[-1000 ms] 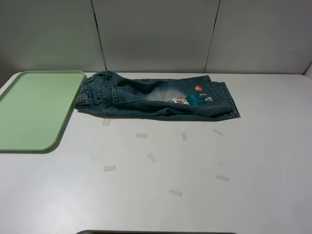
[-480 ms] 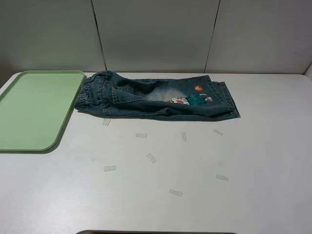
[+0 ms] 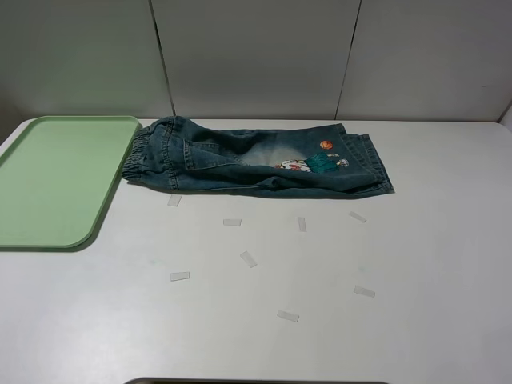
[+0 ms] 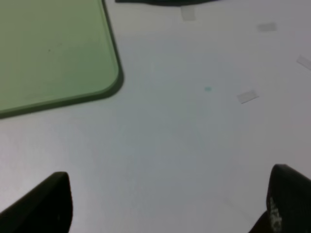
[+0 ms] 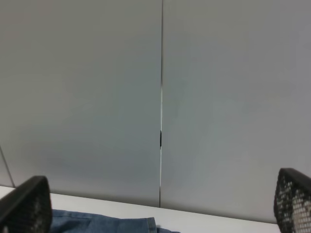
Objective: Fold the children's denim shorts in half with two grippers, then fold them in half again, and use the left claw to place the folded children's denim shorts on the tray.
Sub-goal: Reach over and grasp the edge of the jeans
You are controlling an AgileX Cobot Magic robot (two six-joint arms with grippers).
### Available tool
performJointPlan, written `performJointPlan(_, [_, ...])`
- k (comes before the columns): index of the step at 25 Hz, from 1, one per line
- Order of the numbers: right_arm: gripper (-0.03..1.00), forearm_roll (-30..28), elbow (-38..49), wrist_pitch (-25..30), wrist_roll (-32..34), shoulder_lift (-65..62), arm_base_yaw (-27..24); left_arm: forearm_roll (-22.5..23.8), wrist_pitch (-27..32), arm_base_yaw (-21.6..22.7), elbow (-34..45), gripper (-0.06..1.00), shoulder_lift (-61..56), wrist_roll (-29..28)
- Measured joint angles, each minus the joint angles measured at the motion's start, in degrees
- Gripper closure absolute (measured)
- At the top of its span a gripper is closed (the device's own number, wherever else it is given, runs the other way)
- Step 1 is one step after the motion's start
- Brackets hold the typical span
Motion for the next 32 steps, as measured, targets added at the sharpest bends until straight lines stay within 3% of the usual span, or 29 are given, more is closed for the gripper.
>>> performJointPlan(19, [0.27,0.0,0.0,0.81,0.0,0.0,0.0,0.1,-0.17,0.0,0.04,0.15,-3.18,0.0])
performJointPlan(32, [0.27,0.21,0.0,1.23,0.0,5.16,0.0,0.11,-0.15,2.66,0.04,0.15,-4.72,0.0])
